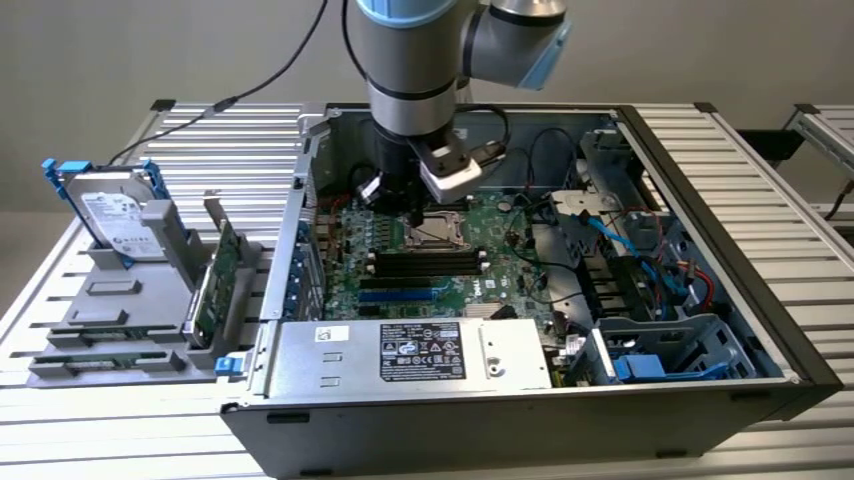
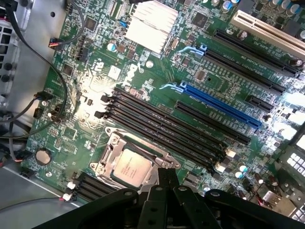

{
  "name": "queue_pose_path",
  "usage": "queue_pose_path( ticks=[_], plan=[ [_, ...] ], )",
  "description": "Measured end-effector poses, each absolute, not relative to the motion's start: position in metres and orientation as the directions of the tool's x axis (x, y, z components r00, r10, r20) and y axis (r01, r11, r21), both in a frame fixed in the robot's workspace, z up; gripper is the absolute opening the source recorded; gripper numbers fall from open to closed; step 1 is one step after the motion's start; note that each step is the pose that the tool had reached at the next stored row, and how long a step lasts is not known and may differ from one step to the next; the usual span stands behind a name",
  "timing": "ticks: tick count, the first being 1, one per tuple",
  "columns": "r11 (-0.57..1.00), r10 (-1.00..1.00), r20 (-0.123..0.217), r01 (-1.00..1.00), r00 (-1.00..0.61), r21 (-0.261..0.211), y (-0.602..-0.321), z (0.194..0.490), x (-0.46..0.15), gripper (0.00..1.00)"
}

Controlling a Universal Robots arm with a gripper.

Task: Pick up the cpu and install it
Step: 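Install the second cpu locking lever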

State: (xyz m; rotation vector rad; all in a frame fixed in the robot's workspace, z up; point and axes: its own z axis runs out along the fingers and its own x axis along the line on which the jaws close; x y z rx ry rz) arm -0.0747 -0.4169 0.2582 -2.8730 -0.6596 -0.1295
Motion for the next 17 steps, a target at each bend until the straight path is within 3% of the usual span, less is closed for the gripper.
queue_pose_path(
  ticks=[12,15,17],
  plan=[
    [-0.88,0.428,0.126,0.445,0.895,-0.168,-0.418,0.257,-0.077,0.11],
    [-0.847,0.47,0.144,0.491,0.871,-0.204,-0.419,0.245,-0.078,0.11],
    [-0.836,0.488,0.144,0.509,0.861,-0.204,-0.418,0.237,-0.078,0.11]
  ],
)
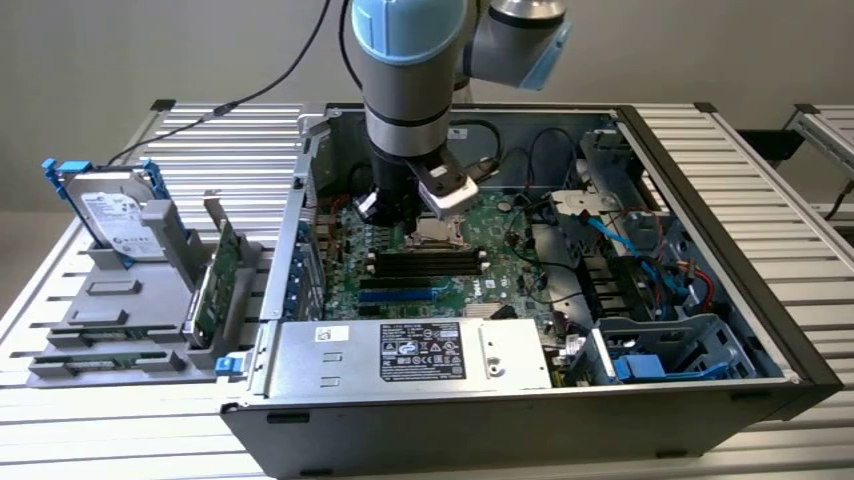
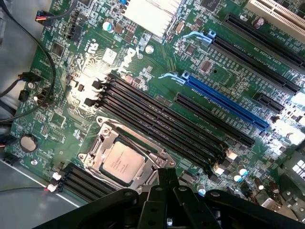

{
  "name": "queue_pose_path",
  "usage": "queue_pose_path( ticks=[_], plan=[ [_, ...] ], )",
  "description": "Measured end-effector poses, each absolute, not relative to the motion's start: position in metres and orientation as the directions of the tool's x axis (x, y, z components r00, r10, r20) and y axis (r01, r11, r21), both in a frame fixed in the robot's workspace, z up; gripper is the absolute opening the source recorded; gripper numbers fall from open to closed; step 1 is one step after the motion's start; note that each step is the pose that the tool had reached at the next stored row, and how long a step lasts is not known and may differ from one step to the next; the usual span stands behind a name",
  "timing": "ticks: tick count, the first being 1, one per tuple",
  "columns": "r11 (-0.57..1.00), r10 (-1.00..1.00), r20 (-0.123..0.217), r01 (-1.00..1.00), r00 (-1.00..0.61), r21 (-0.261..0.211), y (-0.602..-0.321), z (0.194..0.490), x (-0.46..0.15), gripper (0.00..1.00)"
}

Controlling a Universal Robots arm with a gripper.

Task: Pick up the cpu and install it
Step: 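Install the second cpu locking lever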

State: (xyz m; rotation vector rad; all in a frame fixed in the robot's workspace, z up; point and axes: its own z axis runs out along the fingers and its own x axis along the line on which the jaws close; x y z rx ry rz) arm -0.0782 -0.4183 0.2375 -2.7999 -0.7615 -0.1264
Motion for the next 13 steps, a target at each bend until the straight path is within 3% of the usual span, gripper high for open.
queue_pose_path(
  ticks=[13],
  plan=[
    [-0.832,0.495,0.143,0.515,0.857,-0.206,-0.4179,0.2326,-0.0812,0.11]
  ],
)
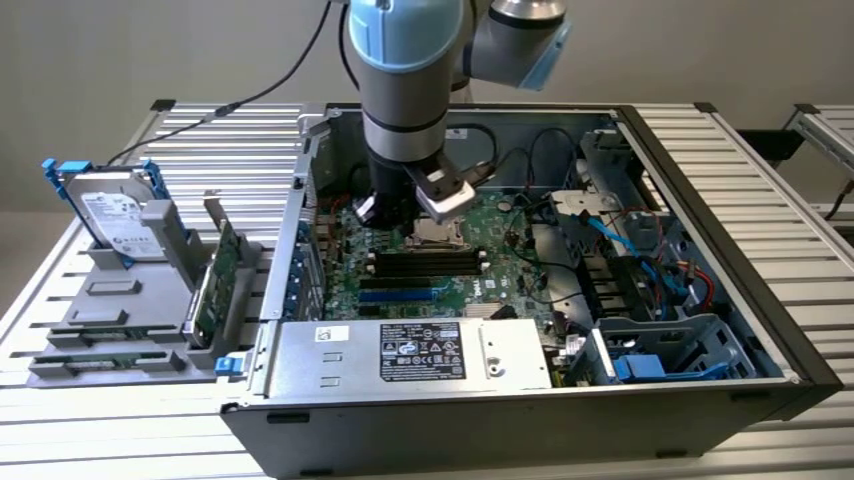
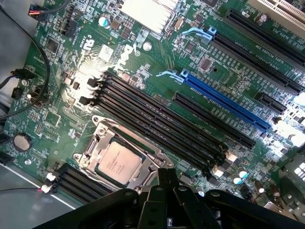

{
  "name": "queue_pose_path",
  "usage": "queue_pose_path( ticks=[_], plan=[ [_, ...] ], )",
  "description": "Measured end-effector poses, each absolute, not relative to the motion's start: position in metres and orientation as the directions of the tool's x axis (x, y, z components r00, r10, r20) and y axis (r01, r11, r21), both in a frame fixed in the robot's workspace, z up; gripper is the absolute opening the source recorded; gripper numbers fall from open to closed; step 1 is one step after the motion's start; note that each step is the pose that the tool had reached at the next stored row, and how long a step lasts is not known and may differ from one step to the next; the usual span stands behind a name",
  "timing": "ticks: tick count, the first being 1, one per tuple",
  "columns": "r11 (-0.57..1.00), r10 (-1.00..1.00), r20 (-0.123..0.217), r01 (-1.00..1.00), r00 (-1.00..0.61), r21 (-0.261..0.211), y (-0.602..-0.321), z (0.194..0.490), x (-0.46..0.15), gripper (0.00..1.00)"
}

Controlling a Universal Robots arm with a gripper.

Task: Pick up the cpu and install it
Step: 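Install the second cpu locking lever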

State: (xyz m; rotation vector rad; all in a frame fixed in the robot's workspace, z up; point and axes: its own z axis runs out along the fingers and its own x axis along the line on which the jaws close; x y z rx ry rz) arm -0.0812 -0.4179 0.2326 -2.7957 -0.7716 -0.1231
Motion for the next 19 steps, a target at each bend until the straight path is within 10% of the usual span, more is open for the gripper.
queue_pose_path(
  ticks=[19],
  plan=[
    [-0.807,0.525,0.153,0.547,0.837,-0.222,-0.416,0.217,-0.085,0.11]
  ],
)
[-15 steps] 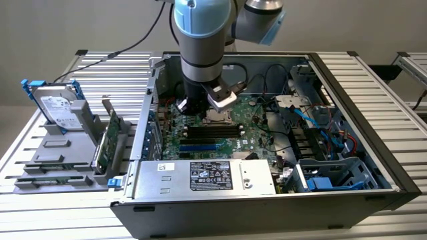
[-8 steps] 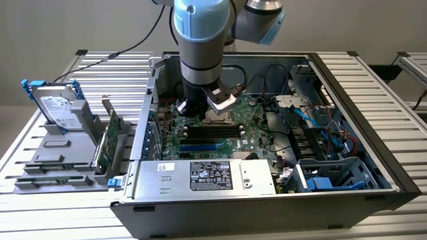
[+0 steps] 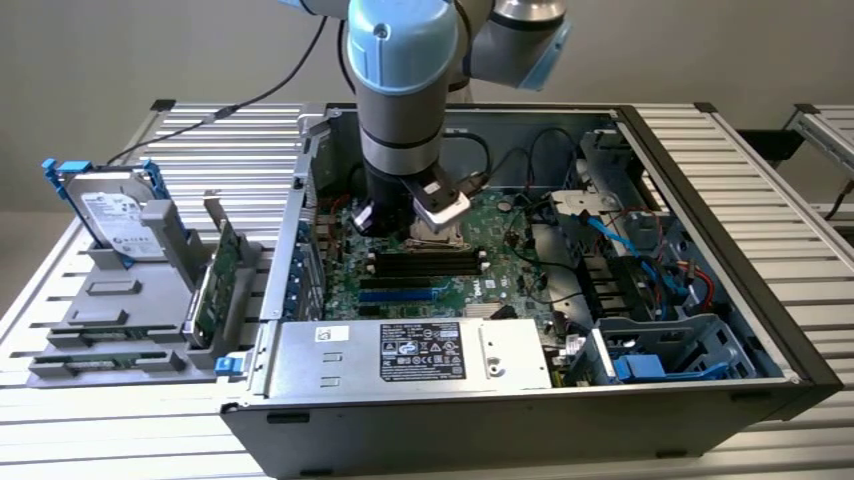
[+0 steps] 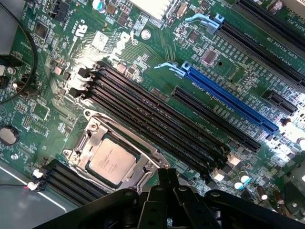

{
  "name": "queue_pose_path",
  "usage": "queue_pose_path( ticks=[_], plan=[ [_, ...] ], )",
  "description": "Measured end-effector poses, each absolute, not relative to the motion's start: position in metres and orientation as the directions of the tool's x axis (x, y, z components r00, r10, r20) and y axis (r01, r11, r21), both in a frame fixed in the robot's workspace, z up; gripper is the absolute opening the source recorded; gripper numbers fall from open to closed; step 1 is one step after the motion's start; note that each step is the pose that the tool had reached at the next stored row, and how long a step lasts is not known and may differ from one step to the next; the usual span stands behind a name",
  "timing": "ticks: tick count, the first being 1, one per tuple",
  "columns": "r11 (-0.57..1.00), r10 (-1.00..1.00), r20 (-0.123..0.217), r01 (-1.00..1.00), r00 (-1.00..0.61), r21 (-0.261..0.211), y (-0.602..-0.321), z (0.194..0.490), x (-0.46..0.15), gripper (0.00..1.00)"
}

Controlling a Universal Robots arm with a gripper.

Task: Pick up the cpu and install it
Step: 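Install the second cpu locking lever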

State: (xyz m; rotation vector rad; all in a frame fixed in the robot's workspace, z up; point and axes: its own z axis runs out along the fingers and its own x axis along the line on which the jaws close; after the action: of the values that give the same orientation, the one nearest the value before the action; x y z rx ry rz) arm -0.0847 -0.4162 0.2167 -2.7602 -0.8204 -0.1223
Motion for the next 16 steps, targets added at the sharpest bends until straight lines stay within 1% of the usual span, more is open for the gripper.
queue_pose_path(
  ticks=[6,16],
  plan=[
    [-0.799,0.532,0.159,0.555,0.832,-0.231,-0.4146,0.2117,-0.0857,0.11],
    [-0.799,0.532,0.159,0.555,0.832,-0.231,-0.41,0.2058,-0.0886,0.11]
  ],
)
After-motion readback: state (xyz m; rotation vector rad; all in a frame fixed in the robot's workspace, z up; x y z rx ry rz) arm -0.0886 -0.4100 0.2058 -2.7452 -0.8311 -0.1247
